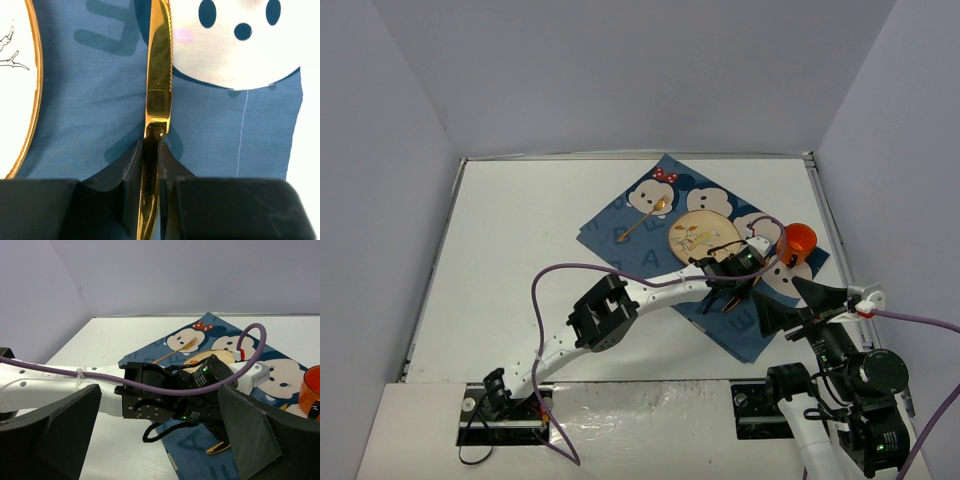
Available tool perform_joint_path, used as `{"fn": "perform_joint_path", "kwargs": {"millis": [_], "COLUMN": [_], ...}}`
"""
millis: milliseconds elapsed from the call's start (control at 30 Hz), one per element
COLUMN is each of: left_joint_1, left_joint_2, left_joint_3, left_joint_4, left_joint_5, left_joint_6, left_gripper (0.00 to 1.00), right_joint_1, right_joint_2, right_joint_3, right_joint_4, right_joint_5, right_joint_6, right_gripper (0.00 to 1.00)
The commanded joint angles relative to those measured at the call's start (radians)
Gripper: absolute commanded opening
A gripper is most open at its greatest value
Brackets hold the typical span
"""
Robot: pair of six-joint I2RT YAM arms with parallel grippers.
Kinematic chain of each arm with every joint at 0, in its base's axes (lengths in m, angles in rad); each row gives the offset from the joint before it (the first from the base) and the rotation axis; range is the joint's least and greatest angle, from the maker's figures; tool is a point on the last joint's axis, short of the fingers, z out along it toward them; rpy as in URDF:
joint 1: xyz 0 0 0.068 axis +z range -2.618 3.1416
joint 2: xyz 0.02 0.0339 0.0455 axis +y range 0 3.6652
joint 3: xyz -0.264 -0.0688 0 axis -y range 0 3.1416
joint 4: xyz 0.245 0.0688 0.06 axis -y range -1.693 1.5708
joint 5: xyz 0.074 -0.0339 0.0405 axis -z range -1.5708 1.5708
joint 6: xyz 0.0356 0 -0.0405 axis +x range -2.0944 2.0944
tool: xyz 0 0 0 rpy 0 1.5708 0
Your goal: Set the dinner table for one person
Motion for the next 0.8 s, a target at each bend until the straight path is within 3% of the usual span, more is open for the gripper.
{"fn": "perform_joint_path", "kwargs": {"millis": [0,767], "left_joint_1": [-0.006,-0.011], "left_joint_2": [-0.06,-0.131], "left_joint_3": [-0.012,-0.177], "left_joint_4": [0.102,0.116], "left_joint_5": [-0.049,-0.043], "left_joint_6": [-0.029,-0.106], "left_gripper": [0.0,0.0], "right_joint_1": [0.008,0.008], "right_joint_2": [0.011,0.011], "right_joint_3": [0.022,0.029], "right_joint_4": [0.064,0.063], "right_joint_5": [0.01,0.014], "right_joint_6": [-0.013,-0.017], "right_gripper": [1.0,1.0]}}
